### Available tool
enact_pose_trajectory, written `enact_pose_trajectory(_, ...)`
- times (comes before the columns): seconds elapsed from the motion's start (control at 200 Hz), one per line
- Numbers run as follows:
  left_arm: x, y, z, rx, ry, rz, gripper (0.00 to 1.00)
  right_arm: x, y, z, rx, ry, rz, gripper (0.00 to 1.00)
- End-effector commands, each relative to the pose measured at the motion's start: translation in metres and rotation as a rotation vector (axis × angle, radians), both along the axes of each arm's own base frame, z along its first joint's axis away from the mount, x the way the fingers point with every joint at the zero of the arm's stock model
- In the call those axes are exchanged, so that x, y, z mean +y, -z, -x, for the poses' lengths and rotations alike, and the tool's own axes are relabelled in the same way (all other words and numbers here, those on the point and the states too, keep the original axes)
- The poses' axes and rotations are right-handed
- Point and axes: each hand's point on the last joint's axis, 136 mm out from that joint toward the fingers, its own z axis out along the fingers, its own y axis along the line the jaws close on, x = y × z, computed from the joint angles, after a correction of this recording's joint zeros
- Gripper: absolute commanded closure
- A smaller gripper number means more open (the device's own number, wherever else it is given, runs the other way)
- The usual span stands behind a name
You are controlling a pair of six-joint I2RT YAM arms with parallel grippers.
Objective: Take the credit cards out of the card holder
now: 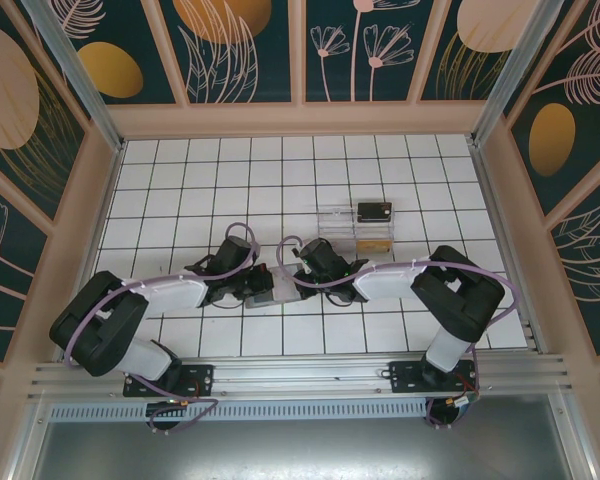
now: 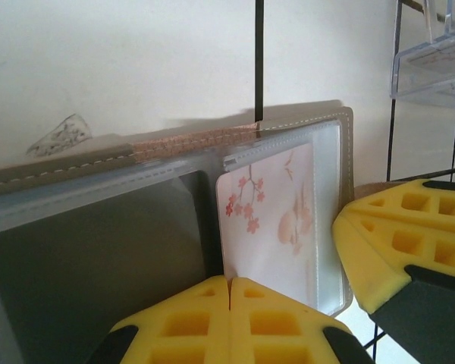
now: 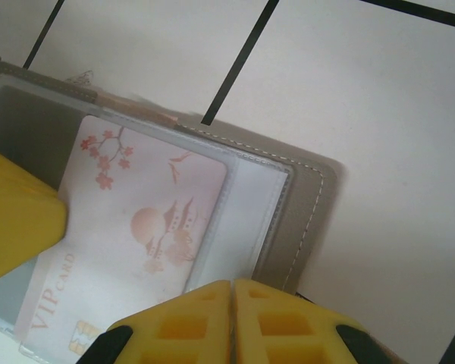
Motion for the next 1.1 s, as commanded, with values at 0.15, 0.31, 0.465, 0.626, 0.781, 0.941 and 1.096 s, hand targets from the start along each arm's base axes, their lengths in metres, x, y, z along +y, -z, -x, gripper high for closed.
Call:
enact_pose_trajectory(0.15,0.019,0.013,0.014,0.046,-0.016,-0.074,0.95,-0.009,0.021,0.009,0.057,0.008,0.069,0.88)
enact_pose_trajectory(0.31,0.009,0.007,0.009,0.032,-0.005,-0.021,0.92,-0.007,0.019,0.008,0.055,0.003,0.063,0.88)
enact_pose_trajectory(0.465,-0.003,0.001,0.002,0.021,-0.005,0.045,0.91,-0.004,0.012,0.005,0.042,0.003,0.05,0.88)
enact_pose_trajectory(0.626,-0.007,0.002,0.001,0.027,0.007,0.057,0.92,-0.004,0.009,0.004,0.035,0.007,0.05,0.88)
enact_pose_trajectory(0.781,-0.007,0.005,0.003,0.028,0.01,0.056,0.8,-0.005,0.01,0.005,0.04,0.005,0.054,0.88)
enact_pose_trajectory(0.941,-0.008,0.004,0.004,0.03,0.013,0.071,0.78,-0.005,0.011,0.004,0.039,0.006,0.055,0.88)
enact_pose_trajectory(1.096,-0.009,0.004,0.007,0.036,0.012,0.093,0.81,-0.005,0.012,0.005,0.043,0.006,0.055,0.88)
